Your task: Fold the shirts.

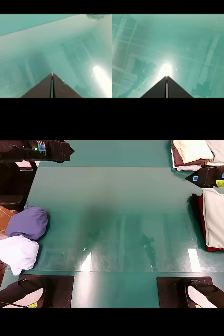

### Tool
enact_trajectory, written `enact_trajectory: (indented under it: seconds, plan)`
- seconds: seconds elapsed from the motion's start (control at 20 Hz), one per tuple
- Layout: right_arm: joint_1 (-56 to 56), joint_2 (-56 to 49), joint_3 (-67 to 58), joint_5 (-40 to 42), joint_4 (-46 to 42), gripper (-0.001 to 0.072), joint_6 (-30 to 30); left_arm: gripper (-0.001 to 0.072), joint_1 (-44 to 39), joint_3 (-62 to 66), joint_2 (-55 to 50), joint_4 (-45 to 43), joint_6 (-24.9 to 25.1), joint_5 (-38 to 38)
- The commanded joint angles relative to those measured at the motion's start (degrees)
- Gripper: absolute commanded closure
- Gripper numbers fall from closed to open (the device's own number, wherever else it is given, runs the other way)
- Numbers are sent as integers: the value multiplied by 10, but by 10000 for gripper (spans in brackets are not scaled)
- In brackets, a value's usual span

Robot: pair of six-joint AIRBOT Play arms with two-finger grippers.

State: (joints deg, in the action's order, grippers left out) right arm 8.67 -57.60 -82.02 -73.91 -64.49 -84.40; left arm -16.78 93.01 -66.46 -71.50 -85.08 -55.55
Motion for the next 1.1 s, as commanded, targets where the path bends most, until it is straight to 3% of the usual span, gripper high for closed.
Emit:
enact_trajectory:
  seconds: [0.0, 0.7, 0.9, 1.05]
  plan:
    - [1, 0, -1, -1, 0, 693, 0, 684, 0, 0, 0, 0, 0, 7]
    - [1, 1, -1, -36, 0, 694, 0, 684, 0, 0, 1, -12, 1, 27]
    - [1, 2, 0, -47, 0, 694, 0, 684, 30, 2, 23, -212, -19, -126]
    - [1, 2, 0, -45, -1, 693, 0, 684, 125, -48, 32, -261, -19, -214]
